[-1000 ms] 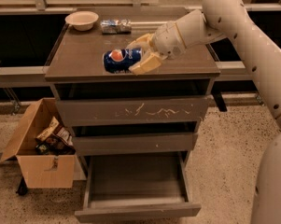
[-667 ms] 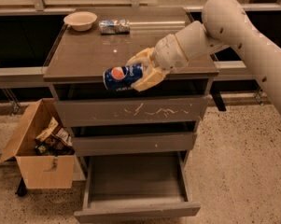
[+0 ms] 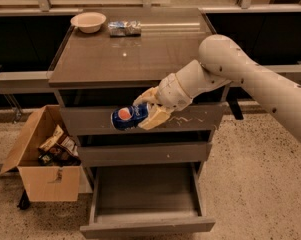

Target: Place pepsi can into bottom drawer

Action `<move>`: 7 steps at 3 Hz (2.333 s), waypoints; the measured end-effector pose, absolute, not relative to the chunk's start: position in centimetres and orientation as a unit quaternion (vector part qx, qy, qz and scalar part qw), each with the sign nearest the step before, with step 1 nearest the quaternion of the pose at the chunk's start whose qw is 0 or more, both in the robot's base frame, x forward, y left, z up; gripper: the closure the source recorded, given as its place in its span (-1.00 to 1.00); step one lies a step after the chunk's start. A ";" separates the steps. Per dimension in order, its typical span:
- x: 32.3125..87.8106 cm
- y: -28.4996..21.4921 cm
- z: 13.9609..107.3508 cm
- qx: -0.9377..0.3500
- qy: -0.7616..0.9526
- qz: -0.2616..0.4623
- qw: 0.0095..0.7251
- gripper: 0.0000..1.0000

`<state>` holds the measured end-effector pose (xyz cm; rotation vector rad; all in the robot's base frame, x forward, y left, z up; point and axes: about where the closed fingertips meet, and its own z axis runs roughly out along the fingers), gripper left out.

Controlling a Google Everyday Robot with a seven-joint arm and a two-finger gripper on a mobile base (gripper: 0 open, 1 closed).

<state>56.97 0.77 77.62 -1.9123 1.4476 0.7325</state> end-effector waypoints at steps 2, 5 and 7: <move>57.3 0.2 71.9 -0.713 0.578 0.281 0.281 1.00; 54.5 -2.6 48.1 -0.620 0.696 0.274 0.236 1.00; 56.0 -3.6 41.7 -0.614 0.702 0.281 0.229 1.00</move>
Offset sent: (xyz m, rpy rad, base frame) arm 0.0102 -0.0193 -0.1561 -0.1391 0.1677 -0.1134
